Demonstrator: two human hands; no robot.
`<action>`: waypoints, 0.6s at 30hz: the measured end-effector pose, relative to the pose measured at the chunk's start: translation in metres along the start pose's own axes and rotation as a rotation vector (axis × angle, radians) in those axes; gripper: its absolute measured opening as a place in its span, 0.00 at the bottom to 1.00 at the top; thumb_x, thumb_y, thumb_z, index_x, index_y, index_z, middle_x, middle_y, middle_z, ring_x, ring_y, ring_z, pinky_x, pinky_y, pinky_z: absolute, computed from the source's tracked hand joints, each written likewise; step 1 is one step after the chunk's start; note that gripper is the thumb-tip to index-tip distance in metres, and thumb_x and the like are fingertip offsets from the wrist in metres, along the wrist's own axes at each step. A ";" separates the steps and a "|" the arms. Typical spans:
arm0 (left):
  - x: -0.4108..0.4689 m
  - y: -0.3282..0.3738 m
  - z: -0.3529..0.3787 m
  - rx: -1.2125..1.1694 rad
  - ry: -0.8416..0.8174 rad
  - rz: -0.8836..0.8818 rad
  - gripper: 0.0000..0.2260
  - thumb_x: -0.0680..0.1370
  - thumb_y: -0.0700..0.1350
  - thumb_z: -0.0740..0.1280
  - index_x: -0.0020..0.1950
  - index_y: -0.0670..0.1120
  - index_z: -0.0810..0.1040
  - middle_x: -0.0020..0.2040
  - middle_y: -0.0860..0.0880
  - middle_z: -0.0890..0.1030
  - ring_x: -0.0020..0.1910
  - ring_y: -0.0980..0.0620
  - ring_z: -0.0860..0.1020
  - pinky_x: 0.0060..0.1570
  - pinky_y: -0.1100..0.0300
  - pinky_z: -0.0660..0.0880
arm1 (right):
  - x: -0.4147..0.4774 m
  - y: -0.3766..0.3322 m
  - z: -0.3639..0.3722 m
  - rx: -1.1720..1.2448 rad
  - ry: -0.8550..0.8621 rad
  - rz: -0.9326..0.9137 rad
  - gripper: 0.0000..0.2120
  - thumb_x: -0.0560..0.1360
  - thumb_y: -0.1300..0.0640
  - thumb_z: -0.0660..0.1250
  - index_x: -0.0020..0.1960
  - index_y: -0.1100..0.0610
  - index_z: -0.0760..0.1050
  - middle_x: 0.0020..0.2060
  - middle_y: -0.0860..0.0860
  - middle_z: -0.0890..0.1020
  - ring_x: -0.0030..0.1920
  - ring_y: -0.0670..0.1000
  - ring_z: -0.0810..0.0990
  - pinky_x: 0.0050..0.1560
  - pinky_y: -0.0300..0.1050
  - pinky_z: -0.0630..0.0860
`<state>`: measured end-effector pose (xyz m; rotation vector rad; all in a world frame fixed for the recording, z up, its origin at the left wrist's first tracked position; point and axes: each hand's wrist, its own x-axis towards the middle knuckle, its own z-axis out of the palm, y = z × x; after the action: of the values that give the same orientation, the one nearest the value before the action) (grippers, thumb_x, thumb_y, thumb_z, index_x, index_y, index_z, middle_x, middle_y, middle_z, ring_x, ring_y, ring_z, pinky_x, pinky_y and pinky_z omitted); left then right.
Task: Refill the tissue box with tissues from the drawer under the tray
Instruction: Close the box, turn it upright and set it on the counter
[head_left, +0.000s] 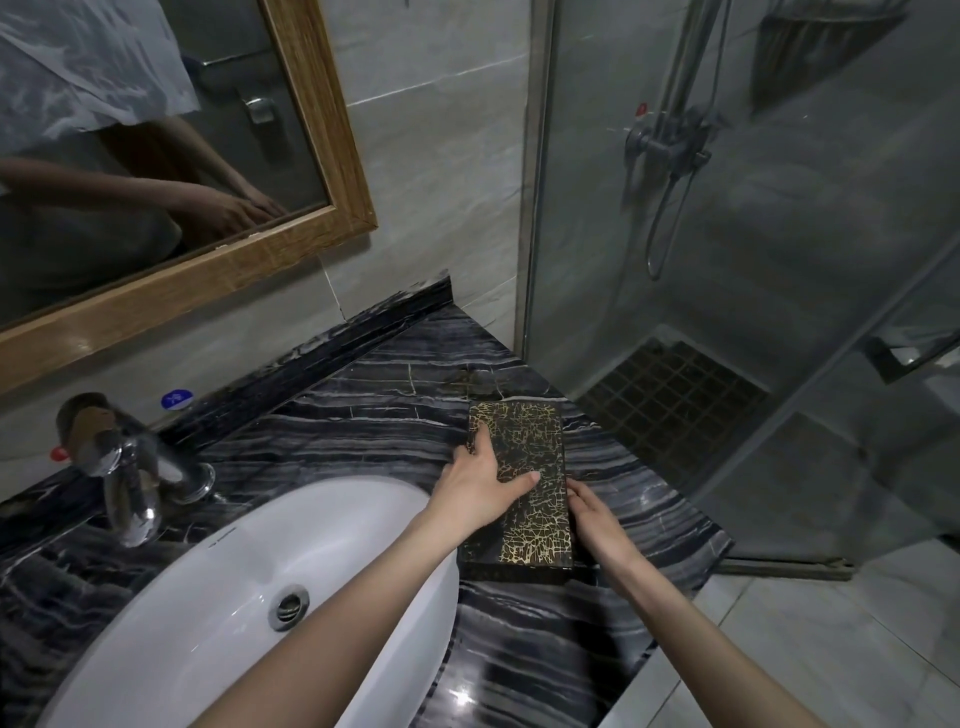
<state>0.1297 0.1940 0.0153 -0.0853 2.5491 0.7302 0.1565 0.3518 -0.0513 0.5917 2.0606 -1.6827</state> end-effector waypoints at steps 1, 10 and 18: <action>0.000 0.003 0.000 0.008 -0.034 -0.009 0.45 0.72 0.67 0.62 0.78 0.50 0.41 0.75 0.36 0.57 0.72 0.36 0.63 0.69 0.47 0.64 | 0.000 0.000 0.001 0.034 -0.005 -0.002 0.18 0.83 0.58 0.52 0.71 0.57 0.66 0.61 0.56 0.78 0.61 0.55 0.77 0.65 0.51 0.72; -0.002 0.012 -0.003 -0.072 -0.082 -0.065 0.48 0.69 0.68 0.66 0.78 0.53 0.42 0.75 0.35 0.55 0.72 0.35 0.62 0.70 0.46 0.64 | 0.001 0.003 0.011 0.410 -0.024 0.059 0.18 0.83 0.61 0.51 0.71 0.57 0.65 0.49 0.55 0.82 0.46 0.51 0.82 0.39 0.40 0.79; -0.002 0.010 -0.009 -0.246 -0.051 -0.117 0.50 0.67 0.65 0.71 0.78 0.54 0.44 0.74 0.37 0.56 0.72 0.35 0.62 0.71 0.43 0.63 | 0.001 0.001 0.012 0.526 -0.029 0.120 0.15 0.82 0.62 0.52 0.66 0.61 0.70 0.40 0.56 0.83 0.32 0.48 0.84 0.26 0.39 0.78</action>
<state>0.1260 0.1977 0.0276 -0.2904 2.3731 0.9829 0.1569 0.3406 -0.0545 0.8248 1.5185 -2.1503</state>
